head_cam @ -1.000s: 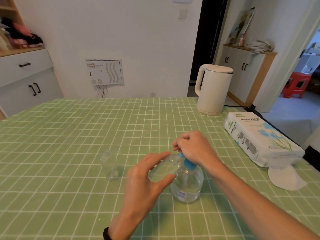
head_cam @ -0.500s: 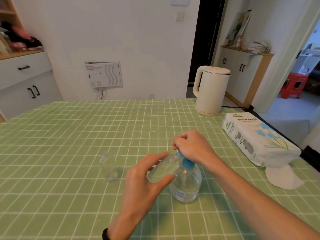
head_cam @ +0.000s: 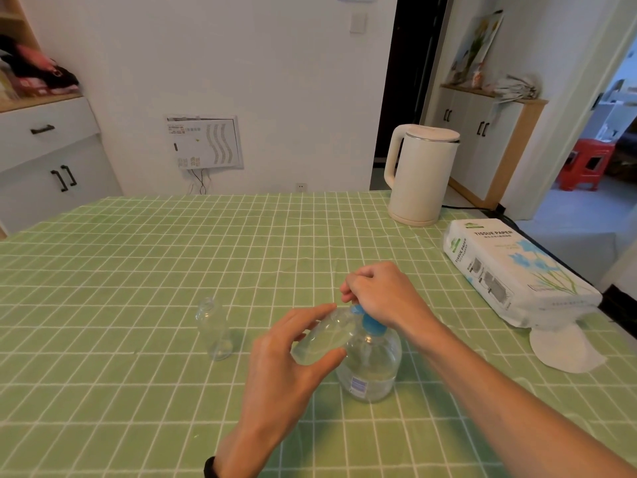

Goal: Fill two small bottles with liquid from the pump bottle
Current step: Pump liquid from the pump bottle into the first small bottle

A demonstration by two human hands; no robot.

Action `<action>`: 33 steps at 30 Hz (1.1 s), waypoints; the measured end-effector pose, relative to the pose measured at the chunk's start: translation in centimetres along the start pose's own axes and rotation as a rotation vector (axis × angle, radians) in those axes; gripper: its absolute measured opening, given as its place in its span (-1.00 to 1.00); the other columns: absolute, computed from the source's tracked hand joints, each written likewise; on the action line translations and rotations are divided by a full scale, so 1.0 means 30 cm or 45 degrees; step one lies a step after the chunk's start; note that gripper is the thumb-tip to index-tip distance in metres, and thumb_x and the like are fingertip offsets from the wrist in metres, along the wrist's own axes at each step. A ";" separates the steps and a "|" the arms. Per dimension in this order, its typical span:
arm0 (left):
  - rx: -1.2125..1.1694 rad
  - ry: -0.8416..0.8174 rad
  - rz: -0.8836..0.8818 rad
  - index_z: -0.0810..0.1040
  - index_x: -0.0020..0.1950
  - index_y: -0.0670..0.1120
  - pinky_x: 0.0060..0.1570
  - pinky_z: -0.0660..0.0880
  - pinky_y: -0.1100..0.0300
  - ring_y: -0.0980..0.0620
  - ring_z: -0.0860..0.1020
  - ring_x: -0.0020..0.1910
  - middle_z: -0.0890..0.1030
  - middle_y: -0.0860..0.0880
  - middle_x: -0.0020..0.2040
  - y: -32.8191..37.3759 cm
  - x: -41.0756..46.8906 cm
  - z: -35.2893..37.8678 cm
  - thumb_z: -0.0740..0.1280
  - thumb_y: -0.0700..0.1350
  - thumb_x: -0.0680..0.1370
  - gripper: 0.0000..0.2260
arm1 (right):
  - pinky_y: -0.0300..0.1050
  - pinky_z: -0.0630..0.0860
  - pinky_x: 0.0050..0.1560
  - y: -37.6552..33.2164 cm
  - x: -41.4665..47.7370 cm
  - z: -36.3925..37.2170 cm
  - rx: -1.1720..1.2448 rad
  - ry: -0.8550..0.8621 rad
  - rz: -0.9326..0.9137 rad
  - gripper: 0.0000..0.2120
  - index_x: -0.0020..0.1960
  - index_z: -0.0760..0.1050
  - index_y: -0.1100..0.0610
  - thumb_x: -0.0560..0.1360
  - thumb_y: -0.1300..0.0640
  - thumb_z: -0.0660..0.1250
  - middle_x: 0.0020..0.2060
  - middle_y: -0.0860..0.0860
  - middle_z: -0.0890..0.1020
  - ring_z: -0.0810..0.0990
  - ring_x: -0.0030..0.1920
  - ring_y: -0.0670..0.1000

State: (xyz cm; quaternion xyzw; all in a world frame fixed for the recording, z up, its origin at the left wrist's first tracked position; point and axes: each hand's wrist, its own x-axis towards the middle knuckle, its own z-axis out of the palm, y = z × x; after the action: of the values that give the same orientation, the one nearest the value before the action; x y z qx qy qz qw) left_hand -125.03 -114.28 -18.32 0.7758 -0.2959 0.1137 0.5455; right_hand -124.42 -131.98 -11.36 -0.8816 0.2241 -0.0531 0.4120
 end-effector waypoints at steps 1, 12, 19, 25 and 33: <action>-0.004 0.000 -0.005 0.65 0.28 0.18 0.06 0.49 0.43 0.15 0.65 0.12 0.69 0.29 0.13 0.001 0.000 -0.002 0.64 -0.12 0.39 -0.50 | 0.29 0.67 0.25 -0.002 -0.001 -0.004 -0.001 0.004 0.001 -0.68 0.04 0.74 0.32 0.59 0.11 0.31 -0.05 0.16 0.81 0.75 0.12 0.28; -0.037 0.004 -0.050 0.65 0.27 0.18 0.08 0.50 0.42 0.19 0.65 0.13 0.69 0.30 0.14 -0.003 -0.009 -0.012 0.64 -0.11 0.39 -0.51 | 0.30 0.67 0.25 -0.020 -0.003 -0.021 -0.013 0.039 -0.008 -0.64 0.09 0.72 0.34 0.61 0.07 0.29 0.04 0.25 0.78 0.74 0.16 0.31; -0.071 0.010 -0.071 0.66 0.28 0.15 0.10 0.51 0.41 0.17 0.66 0.13 0.70 0.29 0.15 -0.010 -0.003 -0.006 0.64 -0.12 0.39 -0.51 | 0.32 0.67 0.24 -0.019 -0.001 -0.010 -0.047 0.067 -0.011 -0.67 0.08 0.71 0.32 0.59 0.10 0.29 0.02 0.22 0.79 0.73 0.15 0.30; -0.081 0.011 -0.081 0.66 0.27 0.16 0.11 0.50 0.44 0.20 0.65 0.14 0.70 0.30 0.14 -0.005 -0.010 -0.003 0.63 -0.10 0.39 -0.52 | 0.29 0.68 0.20 -0.009 -0.008 -0.001 -0.082 0.089 -0.020 -0.68 0.04 0.72 0.28 0.59 0.08 0.29 0.01 0.19 0.79 0.76 -0.05 0.25; -0.089 0.023 -0.104 0.66 0.27 0.16 0.10 0.49 0.46 0.23 0.64 0.13 0.69 0.31 0.14 -0.005 -0.011 -0.013 0.64 -0.12 0.38 -0.51 | 0.31 0.67 0.24 -0.028 -0.008 -0.020 -0.068 0.071 -0.006 -0.63 0.09 0.72 0.31 0.61 0.06 0.27 0.06 0.22 0.78 0.73 0.15 0.31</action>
State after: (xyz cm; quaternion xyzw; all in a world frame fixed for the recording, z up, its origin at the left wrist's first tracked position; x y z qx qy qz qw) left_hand -125.15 -113.78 -18.44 0.7667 -0.2629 0.0878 0.5790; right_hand -124.51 -131.83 -10.33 -0.8910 0.2348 -0.0728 0.3817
